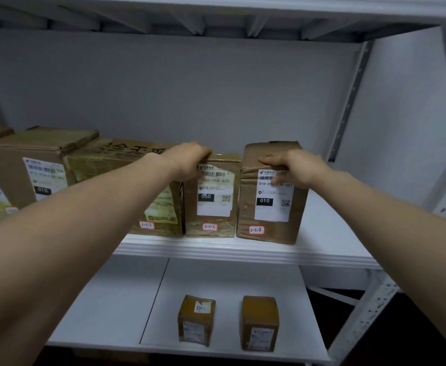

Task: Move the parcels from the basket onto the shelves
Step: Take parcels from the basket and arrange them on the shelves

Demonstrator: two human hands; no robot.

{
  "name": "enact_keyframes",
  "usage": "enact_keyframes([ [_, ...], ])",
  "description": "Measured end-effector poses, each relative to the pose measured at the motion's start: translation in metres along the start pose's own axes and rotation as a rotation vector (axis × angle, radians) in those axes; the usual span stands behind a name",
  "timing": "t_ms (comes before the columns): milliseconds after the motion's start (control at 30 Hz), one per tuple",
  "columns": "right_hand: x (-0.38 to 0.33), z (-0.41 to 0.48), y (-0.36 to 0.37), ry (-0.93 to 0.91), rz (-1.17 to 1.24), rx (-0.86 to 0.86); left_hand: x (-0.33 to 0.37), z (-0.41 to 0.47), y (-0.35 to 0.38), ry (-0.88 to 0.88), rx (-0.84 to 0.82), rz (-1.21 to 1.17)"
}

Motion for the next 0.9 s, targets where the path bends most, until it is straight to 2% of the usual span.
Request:
enact_keyframes([
  [900,-0.006,-0.020,-0.006,-0.004,-0.108,0.030,0.014,-0.012,-0.004,-0.023,-0.012,0.034],
])
Point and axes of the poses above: each hand's wrist, its own z-axis towards the middle knuckle, its own y-axis out of the palm, x = y × z, the point moved 5 cm from there along z, towards the middle knuckle, and after that the axes turned 3 degrees about y, right-handed, at the moved point
